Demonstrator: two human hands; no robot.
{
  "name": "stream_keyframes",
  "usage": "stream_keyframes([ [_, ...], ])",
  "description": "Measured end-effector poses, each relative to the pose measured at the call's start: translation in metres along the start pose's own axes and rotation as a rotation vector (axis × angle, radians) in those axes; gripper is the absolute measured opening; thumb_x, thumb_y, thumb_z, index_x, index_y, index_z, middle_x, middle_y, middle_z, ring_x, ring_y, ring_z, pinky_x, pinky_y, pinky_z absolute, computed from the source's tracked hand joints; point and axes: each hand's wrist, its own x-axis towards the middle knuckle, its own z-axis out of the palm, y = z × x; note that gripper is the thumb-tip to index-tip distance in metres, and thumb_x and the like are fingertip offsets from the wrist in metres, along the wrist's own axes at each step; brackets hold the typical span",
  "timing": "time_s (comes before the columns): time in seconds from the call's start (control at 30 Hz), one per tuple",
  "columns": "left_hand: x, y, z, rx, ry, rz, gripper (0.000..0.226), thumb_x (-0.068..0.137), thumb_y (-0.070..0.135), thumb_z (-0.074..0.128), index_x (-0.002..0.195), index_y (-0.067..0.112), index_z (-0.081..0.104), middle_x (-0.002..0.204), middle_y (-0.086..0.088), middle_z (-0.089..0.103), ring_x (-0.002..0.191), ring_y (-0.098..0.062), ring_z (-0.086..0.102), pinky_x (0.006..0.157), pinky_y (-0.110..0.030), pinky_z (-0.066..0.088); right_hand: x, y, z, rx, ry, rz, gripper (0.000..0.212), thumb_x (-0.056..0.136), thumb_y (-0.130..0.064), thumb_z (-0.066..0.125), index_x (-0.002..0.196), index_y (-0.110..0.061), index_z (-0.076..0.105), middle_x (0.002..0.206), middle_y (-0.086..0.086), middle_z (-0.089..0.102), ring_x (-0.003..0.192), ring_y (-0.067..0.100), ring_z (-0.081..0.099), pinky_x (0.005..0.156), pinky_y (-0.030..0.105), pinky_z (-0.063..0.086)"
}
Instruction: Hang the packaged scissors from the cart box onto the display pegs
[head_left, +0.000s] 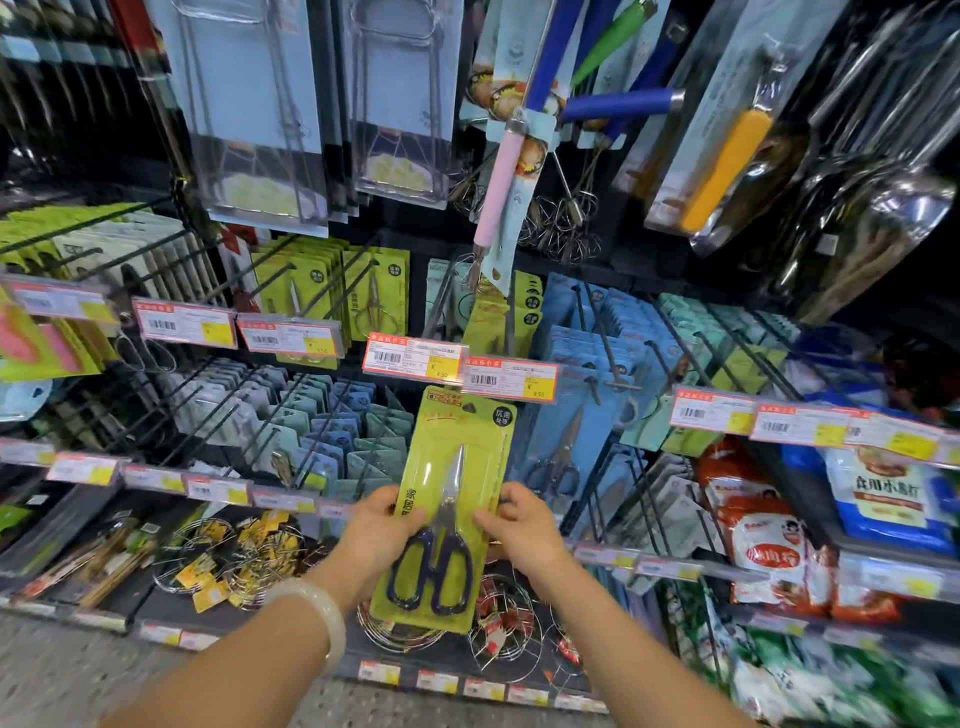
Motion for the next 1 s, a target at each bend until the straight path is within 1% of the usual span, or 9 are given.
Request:
stream_keyframes([
  [0.2, 0.007, 0.016, 0.017, 0.046, 0.024, 0.081, 0.043, 0.083, 0.016, 0.069, 0.122, 0.004, 0.055, 0.113, -0.010, 0.063, 0.102, -0.023, 0.059, 0.089, -0.036, 0.048, 0.000, -0.017, -0.026, -0.008, 0.097, -0.089, 0.016, 0.088, -0.006, 0.059, 0.083, -0.018, 0.049, 0.085, 0.006, 0.063, 0.077, 0.021, 0.058, 0.075, 0.037, 0.053],
  [0.43, 0.023, 0.040, 0.028, -0.058, 0.033, 0.116, 0.016, 0.086, 0.008, 0.066, 0.101, 0.005, 0.065, 0.086, -0.008, 0.066, 0.083, -0.024, 0.062, 0.084, -0.045, 0.055, 0.014, -0.032, -0.036, 0.026, 0.160, -0.099, 0.014, 0.091, -0.011, 0.057, 0.099, -0.022, 0.054, 0.097, 0.010, 0.064, 0.087, 0.024, 0.059, 0.082, 0.039, 0.052],
  [0.53, 0.028, 0.034, 0.029, -0.060, 0.035, 0.109, 0.023, 0.085, 0.007, 0.066, 0.108, 0.003, 0.067, 0.091, -0.011, 0.066, 0.084, -0.023, 0.060, 0.083, -0.039, 0.053, 0.016, -0.026, -0.033, 0.013, 0.157, -0.074, 0.014, 0.092, -0.011, 0.056, 0.102, -0.021, 0.054, 0.098, 0.016, 0.065, 0.086, 0.022, 0.059, 0.078, 0.034, 0.053],
  [0.6, 0.030, 0.028, 0.030, -0.056, 0.035, 0.107, 0.029, 0.084, 0.006, 0.067, 0.112, 0.000, 0.066, 0.099, -0.011, 0.068, 0.089, -0.023, 0.061, 0.087, -0.040, 0.052, 0.017, -0.019, -0.031, -0.002, 0.169, -0.060, 0.014, 0.092, -0.012, 0.056, 0.102, -0.020, 0.055, 0.104, 0.021, 0.066, 0.087, 0.024, 0.060, 0.085, 0.043, 0.052],
  [0.73, 0.037, 0.026, 0.032, 0.022, 0.025, 0.102, 0.041, 0.084, 0.015, 0.069, 0.122, 0.004, 0.062, 0.116, -0.013, 0.066, 0.105, -0.027, 0.062, 0.097, -0.042, 0.050, 0.026, -0.014, -0.030, -0.017, 0.230, -0.033, 0.024, 0.091, -0.013, 0.056, 0.115, -0.012, 0.057, 0.090, 0.011, 0.065, 0.080, 0.022, 0.059, 0.080, 0.041, 0.053],
  [0.8, 0.041, 0.029, 0.034, 0.135, 0.030, 0.141, 0.033, 0.086, 0.019, 0.066, 0.116, 0.007, 0.065, 0.106, -0.012, 0.067, 0.098, -0.026, 0.062, 0.091, -0.037, 0.050, 0.033, -0.017, -0.031, -0.075, 0.259, -0.027, 0.030, 0.091, -0.017, 0.056, 0.120, -0.010, 0.055, 0.086, 0.007, 0.061, 0.078, 0.020, 0.057, 0.072, 0.034, 0.049],
  [0.87, 0.046, 0.032, 0.035, 0.277, 0.005, 0.165, 0.039, 0.090, 0.024, 0.060, 0.124, 0.007, 0.058, 0.111, -0.014, 0.063, 0.108, -0.029, 0.060, 0.095, -0.037, 0.046, 0.040, -0.019, -0.032, -0.156, 0.285, 0.000, 0.040, 0.092, -0.023, 0.056, 0.129, -0.009, 0.049, 0.101, 0.007, 0.062, 0.091, 0.023, 0.059, 0.081, 0.032, 0.048],
  [0.93, 0.049, 0.030, 0.036, 0.404, -0.033, 0.139, 0.059, 0.092, 0.030, 0.056, 0.143, 0.009, 0.036, 0.139, -0.011, 0.050, 0.126, -0.029, 0.049, 0.103, -0.036, 0.042, 0.043, -0.020, -0.034, -0.228, 0.299, 0.077, 0.057, 0.093, -0.031, 0.054, 0.141, -0.008, 0.034, 0.129, 0.011, 0.054, 0.118, 0.027, 0.053, 0.100, 0.036, 0.043],
  [1.0, 0.050, 0.024, 0.038, 0.531, -0.070, 0.162, 0.062, 0.091, 0.032, 0.056, 0.144, 0.010, 0.031, 0.142, -0.012, 0.047, 0.124, -0.031, 0.050, 0.100, -0.038, 0.044, 0.038, -0.016, -0.037, -0.276, 0.298, 0.137, 0.061, 0.094, -0.033, 0.051, 0.144, -0.006, 0.028, 0.139, 0.013, 0.047, 0.126, 0.029, 0.047, 0.103, 0.035, 0.039],
])
